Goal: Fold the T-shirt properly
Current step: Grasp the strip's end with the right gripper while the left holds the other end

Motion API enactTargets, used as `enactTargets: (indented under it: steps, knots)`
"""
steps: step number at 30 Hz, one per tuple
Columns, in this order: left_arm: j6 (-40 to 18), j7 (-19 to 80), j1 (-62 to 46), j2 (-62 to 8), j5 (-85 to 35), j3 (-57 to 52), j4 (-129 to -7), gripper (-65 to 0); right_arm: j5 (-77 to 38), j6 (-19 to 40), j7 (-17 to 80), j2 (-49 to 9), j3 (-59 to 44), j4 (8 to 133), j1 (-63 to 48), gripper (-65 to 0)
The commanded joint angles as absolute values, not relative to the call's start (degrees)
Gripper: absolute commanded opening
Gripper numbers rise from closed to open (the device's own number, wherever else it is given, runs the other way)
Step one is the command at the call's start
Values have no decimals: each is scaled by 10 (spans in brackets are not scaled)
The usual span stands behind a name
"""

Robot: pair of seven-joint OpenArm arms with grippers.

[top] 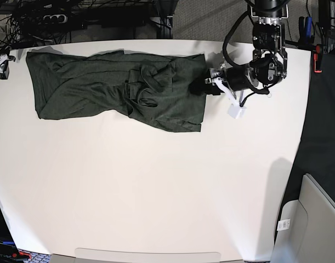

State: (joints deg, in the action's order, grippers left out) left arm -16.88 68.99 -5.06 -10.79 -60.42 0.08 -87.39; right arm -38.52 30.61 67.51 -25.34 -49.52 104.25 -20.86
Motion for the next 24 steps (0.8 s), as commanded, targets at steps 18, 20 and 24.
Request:
enactTargets:
  steps: [18, 20, 24]
  knots:
    - [-167, 700, -50, -107, -604, 0, -879, -603, -387, 305, 669, -247, -380, 937, -98, -267]
    - [-167, 700, -50, -106, -604, 0, -879, -603, -387, 305, 669, -247, -367, 910, -90, -267]
    - [-167, 700, -50, -105, -604, 0, -879, -603, -387, 305, 667, -240, -365, 891, -86, -267]
